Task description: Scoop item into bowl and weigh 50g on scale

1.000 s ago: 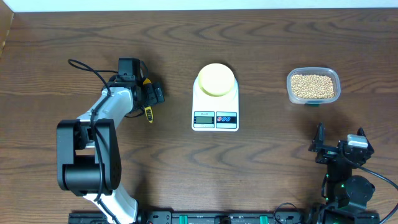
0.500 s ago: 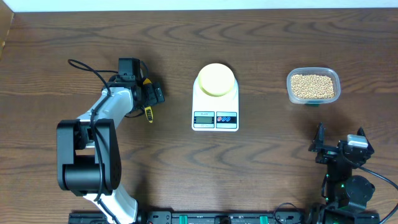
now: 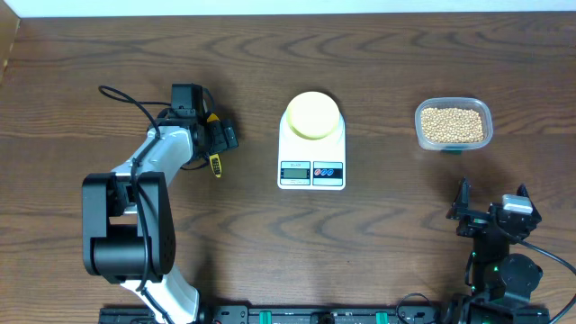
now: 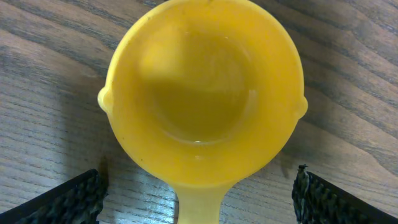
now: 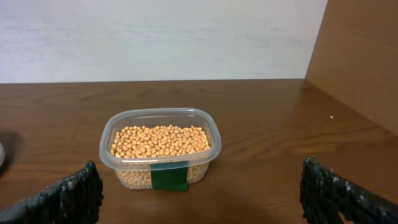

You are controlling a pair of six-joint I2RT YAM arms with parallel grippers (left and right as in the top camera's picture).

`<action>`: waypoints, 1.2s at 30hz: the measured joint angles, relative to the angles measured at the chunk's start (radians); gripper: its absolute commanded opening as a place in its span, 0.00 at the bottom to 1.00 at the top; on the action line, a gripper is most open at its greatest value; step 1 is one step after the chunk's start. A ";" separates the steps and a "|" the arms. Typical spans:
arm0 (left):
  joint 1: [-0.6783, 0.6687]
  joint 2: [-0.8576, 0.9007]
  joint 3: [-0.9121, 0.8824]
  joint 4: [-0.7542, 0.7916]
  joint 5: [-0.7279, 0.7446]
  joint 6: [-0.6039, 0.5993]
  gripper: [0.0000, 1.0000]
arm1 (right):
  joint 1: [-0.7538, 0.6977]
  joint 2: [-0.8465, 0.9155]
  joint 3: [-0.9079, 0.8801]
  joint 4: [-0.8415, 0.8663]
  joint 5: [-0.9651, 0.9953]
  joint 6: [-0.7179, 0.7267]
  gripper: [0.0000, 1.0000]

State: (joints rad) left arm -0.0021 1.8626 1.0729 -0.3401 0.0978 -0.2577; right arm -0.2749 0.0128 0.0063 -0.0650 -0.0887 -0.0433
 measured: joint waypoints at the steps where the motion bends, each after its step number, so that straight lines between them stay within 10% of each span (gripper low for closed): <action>1: 0.000 0.000 0.000 0.000 0.000 0.000 1.00 | 0.000 0.000 0.000 0.000 0.000 0.000 0.99; 36: 0.000 0.000 0.000 0.000 -0.004 0.000 0.98 | 0.000 0.000 0.000 0.000 0.000 0.000 0.99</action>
State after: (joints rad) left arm -0.0021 1.8626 1.0729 -0.3397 0.0937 -0.2577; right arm -0.2749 0.0128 0.0063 -0.0650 -0.0887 -0.0433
